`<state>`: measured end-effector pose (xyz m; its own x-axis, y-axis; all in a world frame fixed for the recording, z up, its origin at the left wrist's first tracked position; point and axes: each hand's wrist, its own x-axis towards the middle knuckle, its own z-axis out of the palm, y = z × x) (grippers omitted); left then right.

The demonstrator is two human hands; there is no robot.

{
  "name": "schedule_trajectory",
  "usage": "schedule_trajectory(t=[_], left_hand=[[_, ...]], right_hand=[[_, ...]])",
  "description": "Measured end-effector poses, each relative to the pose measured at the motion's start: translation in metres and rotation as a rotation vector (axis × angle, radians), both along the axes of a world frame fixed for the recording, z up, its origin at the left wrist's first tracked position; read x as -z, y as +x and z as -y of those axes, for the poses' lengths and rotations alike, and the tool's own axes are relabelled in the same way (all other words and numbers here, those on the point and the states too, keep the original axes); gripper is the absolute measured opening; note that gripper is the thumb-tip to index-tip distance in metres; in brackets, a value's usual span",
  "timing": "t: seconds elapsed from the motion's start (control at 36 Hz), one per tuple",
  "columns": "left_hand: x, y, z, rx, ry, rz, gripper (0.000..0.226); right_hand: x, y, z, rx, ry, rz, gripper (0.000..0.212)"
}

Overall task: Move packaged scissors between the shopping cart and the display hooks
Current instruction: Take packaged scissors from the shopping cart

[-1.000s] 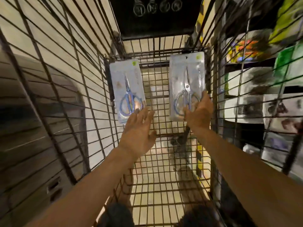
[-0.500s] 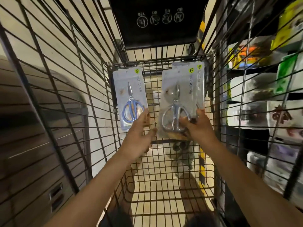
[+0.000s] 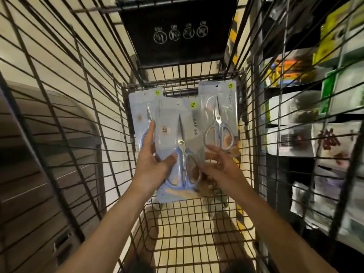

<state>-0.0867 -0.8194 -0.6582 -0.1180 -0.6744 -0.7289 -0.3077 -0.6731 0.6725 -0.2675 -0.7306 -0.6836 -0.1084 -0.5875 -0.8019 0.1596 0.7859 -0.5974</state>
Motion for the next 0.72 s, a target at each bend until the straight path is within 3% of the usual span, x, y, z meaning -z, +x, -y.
schedule_trajectory(t=[0.22,0.39,0.56,0.72], left_hand=[[-0.008,0.004,-0.004,-0.020,-0.102,0.058,0.096],[-0.008,0.007,-0.010,-0.064,-0.133,0.013,0.098],[-0.011,0.007,-0.012,-0.076,-0.140,-0.005,0.097],[-0.009,0.014,-0.011,-0.059,-0.164,0.039,0.099]], right_hand=[[0.058,-0.033,0.031,0.106,0.044,-0.494,0.081],[0.087,-0.031,0.043,0.050,0.057,-0.687,0.082],[0.094,-0.022,0.040,-0.027,0.069,-0.941,0.104],[0.084,-0.015,0.033,0.071,0.085,-0.978,0.097]])
